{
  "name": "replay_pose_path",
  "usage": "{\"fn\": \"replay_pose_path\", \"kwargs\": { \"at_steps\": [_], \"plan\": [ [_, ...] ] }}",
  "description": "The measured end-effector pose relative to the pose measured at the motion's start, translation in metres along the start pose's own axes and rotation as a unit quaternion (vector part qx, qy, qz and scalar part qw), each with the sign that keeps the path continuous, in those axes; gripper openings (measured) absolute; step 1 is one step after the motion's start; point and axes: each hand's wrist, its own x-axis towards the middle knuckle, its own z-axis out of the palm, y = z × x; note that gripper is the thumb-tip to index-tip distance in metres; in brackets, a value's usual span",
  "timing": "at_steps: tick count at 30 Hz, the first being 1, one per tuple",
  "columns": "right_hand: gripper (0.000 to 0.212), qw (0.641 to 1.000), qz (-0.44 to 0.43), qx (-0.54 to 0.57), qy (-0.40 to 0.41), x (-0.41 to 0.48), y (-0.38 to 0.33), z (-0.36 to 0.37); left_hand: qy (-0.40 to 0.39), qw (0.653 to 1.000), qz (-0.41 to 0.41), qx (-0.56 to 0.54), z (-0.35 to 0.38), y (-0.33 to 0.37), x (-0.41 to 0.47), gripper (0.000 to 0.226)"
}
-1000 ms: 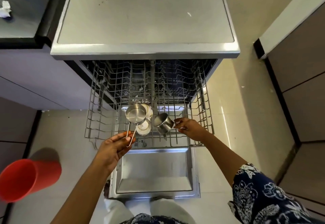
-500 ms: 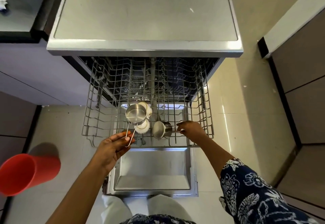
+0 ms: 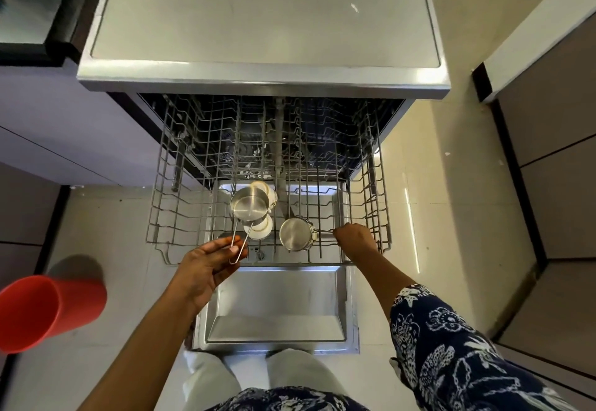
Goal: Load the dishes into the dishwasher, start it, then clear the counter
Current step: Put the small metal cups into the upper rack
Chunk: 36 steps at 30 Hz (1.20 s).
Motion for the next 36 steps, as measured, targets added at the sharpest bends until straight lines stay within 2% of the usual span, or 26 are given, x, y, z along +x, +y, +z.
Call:
{"fn": "replay_pose_path", "kwargs": {
  "at_steps": [9,16,22,28,36],
  "plan": [
    [0.026,0.978,0.103,0.183,0.001,-0.009,0.007,-0.009,-0.013,1.000,-0.012,0.005,0.007,0.000,0.006,0.019],
    [0.031,0.966,0.160,0.204,0.010,-0.011,0.004,-0.007,-0.030,0.999,-0.005,0.017,0.014,0.000,0.003,0.020],
    [0.036,0.965,0.169,0.197,0.026,-0.005,-0.002,-0.003,-0.032,0.999,-0.007,0.011,0.012,-0.005,0.003,0.021],
    [0.031,0.972,0.169,0.164,-0.020,-0.001,-0.004,-0.009,-0.032,0.999,-0.012,0.005,0.009,-0.012,0.005,0.021],
    [0.025,0.968,0.184,0.169,0.030,-0.008,-0.004,-0.005,-0.036,0.999,-0.015,0.012,0.009,-0.013,0.007,0.022]
  ]
}}
